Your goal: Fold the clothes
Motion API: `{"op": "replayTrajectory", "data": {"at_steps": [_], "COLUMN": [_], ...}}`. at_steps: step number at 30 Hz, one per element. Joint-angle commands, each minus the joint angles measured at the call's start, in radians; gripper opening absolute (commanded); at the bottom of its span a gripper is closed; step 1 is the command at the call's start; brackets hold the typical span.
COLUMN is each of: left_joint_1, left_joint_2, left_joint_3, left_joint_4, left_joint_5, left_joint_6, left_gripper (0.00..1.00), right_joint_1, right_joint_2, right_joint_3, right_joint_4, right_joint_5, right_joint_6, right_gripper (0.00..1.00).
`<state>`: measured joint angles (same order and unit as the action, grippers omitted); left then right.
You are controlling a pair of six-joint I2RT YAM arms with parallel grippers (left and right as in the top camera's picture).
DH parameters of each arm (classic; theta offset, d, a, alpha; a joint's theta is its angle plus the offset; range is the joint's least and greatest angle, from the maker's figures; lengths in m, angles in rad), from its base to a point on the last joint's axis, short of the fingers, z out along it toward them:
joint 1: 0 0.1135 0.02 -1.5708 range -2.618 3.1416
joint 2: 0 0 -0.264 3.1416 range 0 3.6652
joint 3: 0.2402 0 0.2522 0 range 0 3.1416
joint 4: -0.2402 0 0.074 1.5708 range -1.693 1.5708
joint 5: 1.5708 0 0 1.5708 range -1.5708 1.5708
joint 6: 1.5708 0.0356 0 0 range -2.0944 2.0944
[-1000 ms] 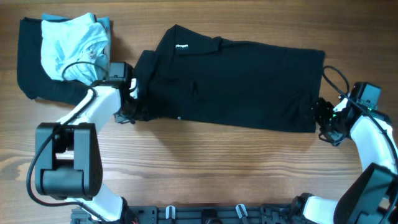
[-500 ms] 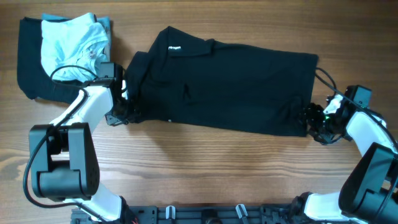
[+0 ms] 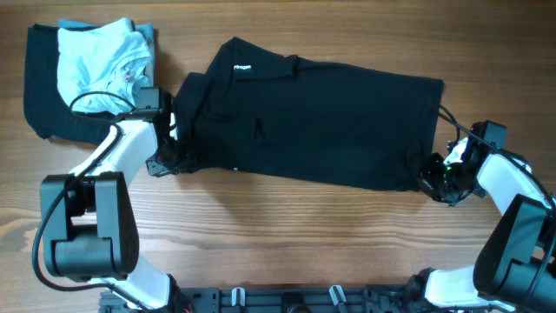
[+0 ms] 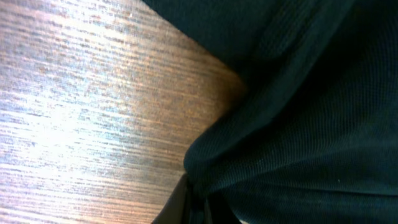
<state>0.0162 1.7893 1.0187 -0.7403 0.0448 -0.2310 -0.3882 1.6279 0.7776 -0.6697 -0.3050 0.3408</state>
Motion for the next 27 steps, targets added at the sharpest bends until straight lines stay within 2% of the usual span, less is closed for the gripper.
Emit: {"op": "replayTrajectory", "data": {"at_steps": [1, 5, 8, 14, 15, 17, 19, 20, 22, 27], "left_joint_1": [0.012, 0.012, 0.012, -0.009, -0.021, -0.048, -0.073, -0.084, -0.095, -0.091], "left_joint_2": [-0.026, -0.047, -0.062, -0.068, -0.068, -0.068, -0.068, -0.069, -0.071, -0.084], "left_joint_3": [-0.004, -0.004, -0.004, -0.004, -0.004, -0.004, -0.004, -0.004, -0.004, 0.052], "left_joint_4": [-0.043, -0.077, -0.090, -0.185, -0.211, -0.254, -0.283, -0.293, -0.305, -0.353], "left_joint_5": [-0.035, -0.020, 0.073, 0.236, 0.235, 0.227, 0.219, 0.211, 0.206, 0.196], "left_joint_6": [-0.008, -0.008, -0.009, -0.009, -0.009, -0.008, -0.009, -0.009, -0.009, -0.009], "left_gripper": [0.04, 0.04, 0.04, 0.04, 0.04, 0.11, 0.25, 0.34, 0.42, 0.46], "right_joint_1": [-0.082, -0.183, -0.229, -0.251, -0.251, -0.251, -0.251, -0.251, -0.251, -0.251], "right_joint_2": [0.024, 0.024, 0.024, 0.023, 0.023, 0.021, 0.011, 0.001, -0.027, -0.128], "right_joint_3": [0.026, 0.074, 0.092, 0.096, 0.096, 0.096, 0.096, 0.096, 0.104, 0.169], "right_joint_4": [-0.027, -0.050, -0.069, -0.099, -0.103, -0.106, -0.106, -0.106, -0.113, -0.161], "right_joint_5": [0.180, 0.193, 0.193, 0.227, 0.230, 0.230, 0.230, 0.230, 0.230, 0.196], "right_joint_6": [0.121, 0.130, 0.125, 0.077, 0.077, 0.078, 0.081, 0.082, 0.082, 0.087], "right_gripper": [0.04, 0.05, 0.07, 0.20, 0.30, 0.52, 0.62, 0.65, 0.67, 0.69]}}
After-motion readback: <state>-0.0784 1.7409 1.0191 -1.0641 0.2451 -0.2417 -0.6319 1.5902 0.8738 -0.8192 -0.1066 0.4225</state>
